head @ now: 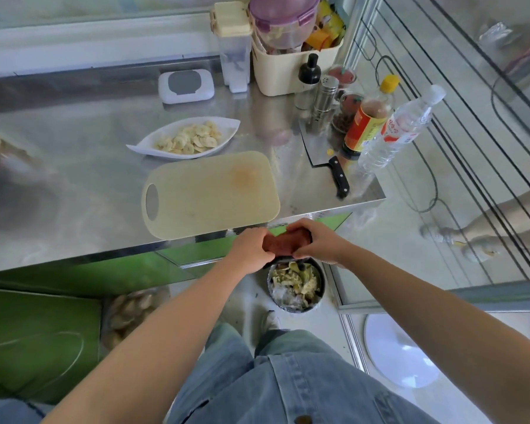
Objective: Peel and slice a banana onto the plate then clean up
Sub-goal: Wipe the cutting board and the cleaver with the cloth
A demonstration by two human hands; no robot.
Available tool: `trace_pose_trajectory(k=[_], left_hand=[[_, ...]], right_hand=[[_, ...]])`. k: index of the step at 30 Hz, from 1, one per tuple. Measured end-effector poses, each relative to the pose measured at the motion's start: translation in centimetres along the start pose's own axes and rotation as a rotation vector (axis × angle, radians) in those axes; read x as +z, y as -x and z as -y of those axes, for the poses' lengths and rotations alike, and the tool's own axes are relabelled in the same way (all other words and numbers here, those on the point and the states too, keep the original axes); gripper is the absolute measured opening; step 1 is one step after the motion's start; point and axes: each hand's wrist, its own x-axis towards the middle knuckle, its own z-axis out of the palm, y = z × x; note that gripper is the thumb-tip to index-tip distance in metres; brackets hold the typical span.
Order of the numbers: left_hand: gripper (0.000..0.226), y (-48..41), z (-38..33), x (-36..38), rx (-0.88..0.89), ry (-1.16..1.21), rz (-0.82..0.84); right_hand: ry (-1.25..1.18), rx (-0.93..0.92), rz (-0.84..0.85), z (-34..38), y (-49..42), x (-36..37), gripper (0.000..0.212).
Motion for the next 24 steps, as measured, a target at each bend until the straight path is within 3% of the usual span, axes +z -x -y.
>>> trace_pose_trajectory(k=[2,4,7,10,12,14,18,21,24], left_hand=[[0.019,-0.3,0.2,0.0,-0.020,-0.115,-0.024],[0.020,-0.5,0.8,-0.3,-0.073,-0.004,-0.080],[0.022,-0.4,1.5,-1.2,-0.146,0.489,-0.176],[0.020,-0.3,1.3,-2.0,-0.285,0.978,-0.164],[0.015,-1.0,1.6,-2.5,-0.308,0.886,-0.249],[0.015,-1.3,2.0,-3.1,-0.322,0.821,-0.272],[0.022,-1.3,2.8,-5.4,-0.370,1.098,-0.158],[0.016,-2.6,4.6,-7.8,-0.384,1.046,-0.330],[0.010,-4.8,6.7,-10.9,-0.450,1.042,-0.451]], right_hand=[[0.253,-0.024,-0.010,0.6,-0.3,0.0,0.033],[0.260,-0.008,-0.039,0.9,-0.6,-0.2,0.006],[-0.072,-0.008,-0.117,0.9,-1.5,-0.8,0.014],[-0.455,0.061,-0.104,1.8,-2.2,-0.8,0.020],[-0.615,0.125,-0.087,2.8,-3.0,-0.2,0.027],[-0.590,0.134,-0.100,3.8,-4.1,0.4,0.030],[-0.633,0.112,-0.124,6.5,-6.7,0.7,0.027],[-0.672,0.126,0.040,9.2,-8.5,0.7,0.016],[-0.597,0.103,-0.027,12.2,-11.3,0.8,0.022]])
